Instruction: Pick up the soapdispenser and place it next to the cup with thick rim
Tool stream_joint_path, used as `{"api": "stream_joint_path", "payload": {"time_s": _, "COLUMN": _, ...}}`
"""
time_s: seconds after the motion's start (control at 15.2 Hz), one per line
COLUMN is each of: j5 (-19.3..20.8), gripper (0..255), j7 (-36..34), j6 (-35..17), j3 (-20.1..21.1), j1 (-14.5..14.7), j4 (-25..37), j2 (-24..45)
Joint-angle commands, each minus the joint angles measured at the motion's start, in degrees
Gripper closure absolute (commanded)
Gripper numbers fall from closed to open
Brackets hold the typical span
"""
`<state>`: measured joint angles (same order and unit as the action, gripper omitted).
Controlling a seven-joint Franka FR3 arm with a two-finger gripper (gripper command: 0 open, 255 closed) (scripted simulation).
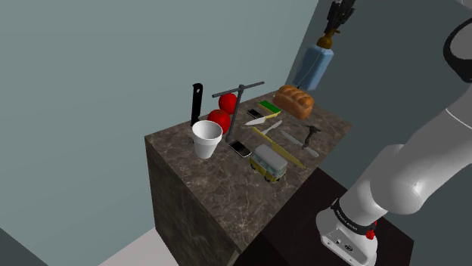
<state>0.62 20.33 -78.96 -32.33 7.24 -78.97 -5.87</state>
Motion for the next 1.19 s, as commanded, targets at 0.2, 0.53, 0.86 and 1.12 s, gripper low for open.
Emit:
{"api": "stream_joint_path", "payload": {"time_s": 0.2, "j5": 2.78, "gripper": 255, "j7": -9.11, "j6": -2.51, "j3": 5.97, "j1": 3.3, "j4": -7.17, "j2": -5.34}}
{"api": "stream_joint_path", "payload": {"time_s": 0.53, "j5": 3.47, "gripper": 255, "j7": -17.03, "j6": -4.49, "j3": 11.24, "j1": 5.85, "j4": -11.75, "j2": -7.86}}
{"api": "stream_joint_path", "payload": {"time_s": 0.86, "j5": 3.25, "gripper": 255, "j7": -24.31, "j6": -6.26, "j3": 16.01, "j1": 8.24, "j4": -14.42, "j2": -8.48}}
{"api": "stream_joint_path", "payload": {"time_s": 1.12, "j5": 2.76, "gripper": 255, "j7": -29.8, "j6": -7.57, "j3": 19.54, "j1": 10.14, "j4": -15.27, "j2": -7.77}}
